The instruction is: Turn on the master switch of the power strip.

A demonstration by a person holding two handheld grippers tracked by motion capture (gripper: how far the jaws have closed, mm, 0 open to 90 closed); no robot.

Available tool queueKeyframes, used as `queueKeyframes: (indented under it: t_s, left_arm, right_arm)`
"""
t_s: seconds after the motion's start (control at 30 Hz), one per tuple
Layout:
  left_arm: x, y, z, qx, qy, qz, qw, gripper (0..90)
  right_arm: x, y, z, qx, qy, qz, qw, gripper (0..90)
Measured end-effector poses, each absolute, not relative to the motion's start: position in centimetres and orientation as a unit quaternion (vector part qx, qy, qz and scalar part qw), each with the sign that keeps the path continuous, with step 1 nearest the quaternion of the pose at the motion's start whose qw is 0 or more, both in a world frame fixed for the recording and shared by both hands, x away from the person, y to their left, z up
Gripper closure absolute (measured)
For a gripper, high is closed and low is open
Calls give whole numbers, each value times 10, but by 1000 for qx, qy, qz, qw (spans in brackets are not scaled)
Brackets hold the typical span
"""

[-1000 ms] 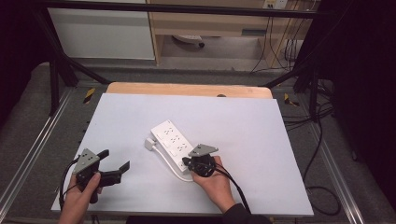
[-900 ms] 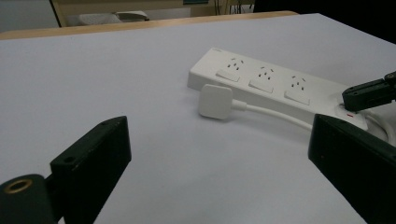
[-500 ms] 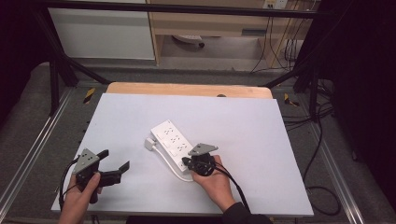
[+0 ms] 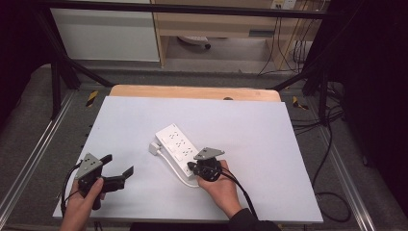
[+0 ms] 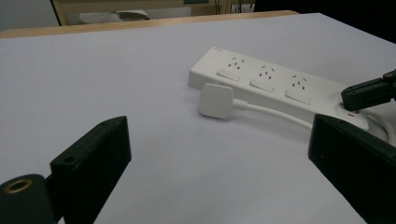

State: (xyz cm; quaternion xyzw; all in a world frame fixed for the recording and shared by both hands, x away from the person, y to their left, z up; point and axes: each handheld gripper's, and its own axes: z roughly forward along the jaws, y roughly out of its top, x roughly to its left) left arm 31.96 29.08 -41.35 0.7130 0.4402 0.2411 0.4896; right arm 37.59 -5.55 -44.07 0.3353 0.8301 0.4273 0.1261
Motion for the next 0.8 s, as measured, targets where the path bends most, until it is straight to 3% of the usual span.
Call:
queueKeyframes:
  t_s: [0.8]
  left_arm:
    - [319,291,-413,713,438,243,490,59]
  right_arm:
    - [376,-59,-442,346,817,444,125,900]
